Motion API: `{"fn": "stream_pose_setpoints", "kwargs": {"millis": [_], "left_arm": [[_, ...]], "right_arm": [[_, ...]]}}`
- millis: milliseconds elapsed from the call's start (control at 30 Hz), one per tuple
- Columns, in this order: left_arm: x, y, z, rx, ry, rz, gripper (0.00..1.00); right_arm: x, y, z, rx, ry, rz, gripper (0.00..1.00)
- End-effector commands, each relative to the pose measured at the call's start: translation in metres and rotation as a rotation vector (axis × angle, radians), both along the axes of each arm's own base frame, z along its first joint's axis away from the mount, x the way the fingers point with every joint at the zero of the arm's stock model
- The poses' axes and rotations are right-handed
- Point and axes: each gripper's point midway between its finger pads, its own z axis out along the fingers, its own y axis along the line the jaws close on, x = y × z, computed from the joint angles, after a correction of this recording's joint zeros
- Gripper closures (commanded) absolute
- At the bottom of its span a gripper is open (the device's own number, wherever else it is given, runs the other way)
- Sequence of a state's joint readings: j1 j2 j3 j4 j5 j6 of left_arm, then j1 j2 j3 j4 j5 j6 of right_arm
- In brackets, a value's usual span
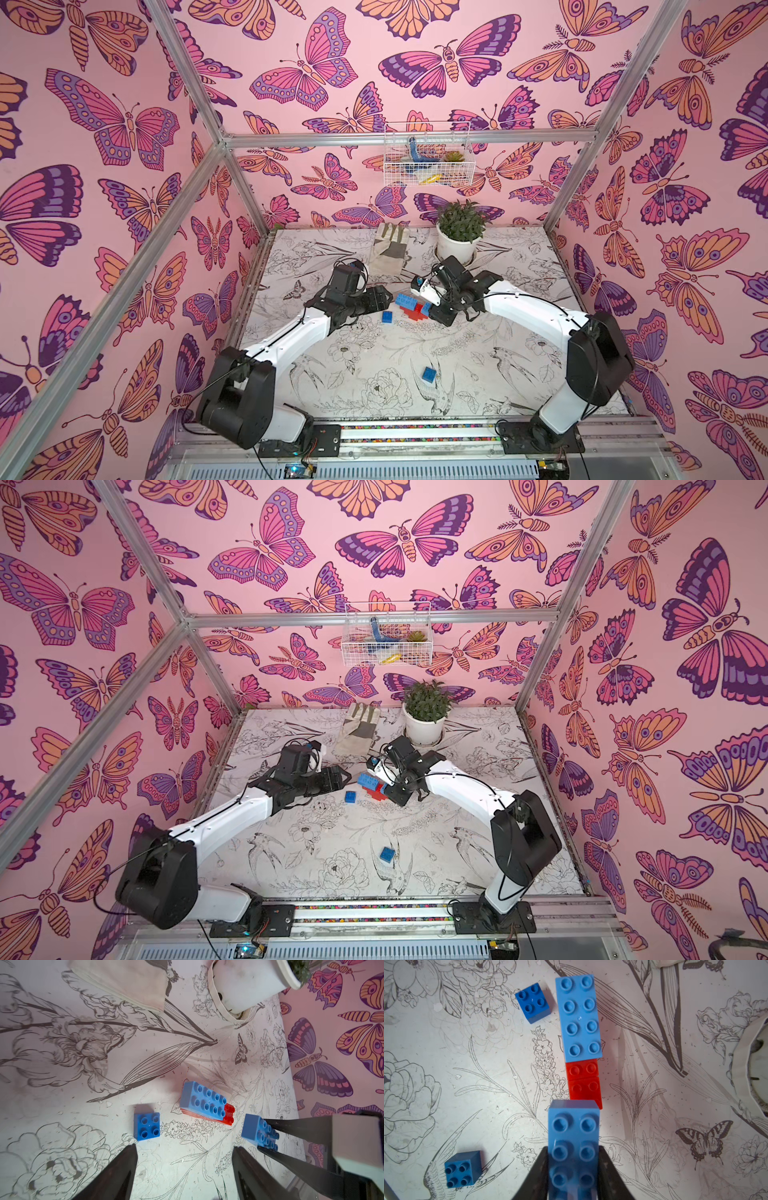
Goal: Assemble a heart with lego
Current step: Assemble the lego brick with the lego brick.
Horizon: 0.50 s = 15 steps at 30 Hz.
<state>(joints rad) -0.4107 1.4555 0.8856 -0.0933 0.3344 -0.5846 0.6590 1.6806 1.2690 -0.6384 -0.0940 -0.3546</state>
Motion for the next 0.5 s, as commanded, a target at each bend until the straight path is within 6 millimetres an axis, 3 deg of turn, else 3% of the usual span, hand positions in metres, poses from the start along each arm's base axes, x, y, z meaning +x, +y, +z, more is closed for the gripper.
{"fn": "stream_pose_setpoints", "kwargs": {"millis": [0,467], "left_arm": [[0.013,-0.016,0.012,-0.058,-0.057,-0.069,0.26],[0.029,-0.039,-0.018,-0.102,0.002,-0.142,0.30]], "right_arm": [[0.007,0.010,0.007,0.017,-0.011,0.066,0.83],[0.023,0.013,-0.009,-0.029,0.014,0.101,0.85]]}}
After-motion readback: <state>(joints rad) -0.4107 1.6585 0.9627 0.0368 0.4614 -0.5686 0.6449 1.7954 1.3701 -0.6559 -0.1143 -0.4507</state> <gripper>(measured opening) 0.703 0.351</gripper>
